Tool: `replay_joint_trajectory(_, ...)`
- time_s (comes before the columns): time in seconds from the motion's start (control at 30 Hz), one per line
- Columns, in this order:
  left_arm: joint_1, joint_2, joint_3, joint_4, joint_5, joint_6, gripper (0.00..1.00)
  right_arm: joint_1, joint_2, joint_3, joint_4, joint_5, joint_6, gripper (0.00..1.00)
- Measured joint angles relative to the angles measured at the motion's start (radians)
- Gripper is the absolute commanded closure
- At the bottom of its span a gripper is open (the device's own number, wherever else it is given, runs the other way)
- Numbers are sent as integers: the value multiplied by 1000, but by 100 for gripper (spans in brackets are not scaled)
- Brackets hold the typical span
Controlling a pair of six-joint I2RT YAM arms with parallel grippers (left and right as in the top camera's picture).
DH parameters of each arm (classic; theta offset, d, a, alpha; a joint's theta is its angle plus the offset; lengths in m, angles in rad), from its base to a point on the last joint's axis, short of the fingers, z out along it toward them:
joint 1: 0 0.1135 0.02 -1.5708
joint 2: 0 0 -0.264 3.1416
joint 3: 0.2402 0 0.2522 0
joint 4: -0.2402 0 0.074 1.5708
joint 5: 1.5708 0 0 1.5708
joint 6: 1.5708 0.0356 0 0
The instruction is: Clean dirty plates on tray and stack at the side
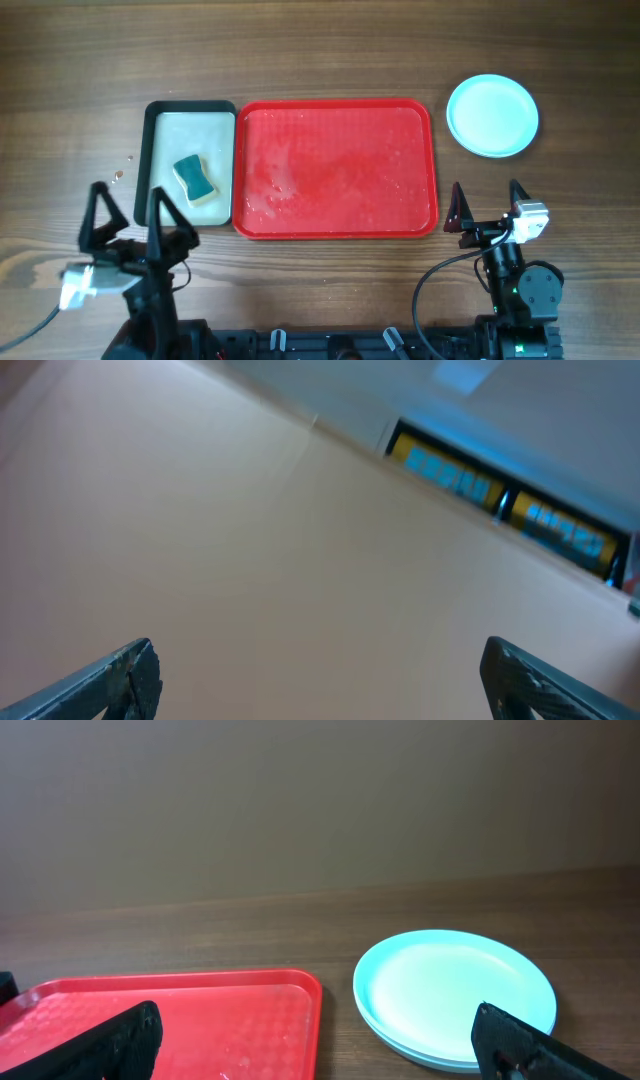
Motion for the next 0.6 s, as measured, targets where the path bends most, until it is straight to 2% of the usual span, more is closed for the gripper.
replay_joint_trajectory(0.37,0,0,-116,5,0,-3,0,0,0,0,0,0,0,0)
replay_joint_trajectory(0.6,0,0,-125,-91,0,-3,0,0,0,0,0,0,0,0)
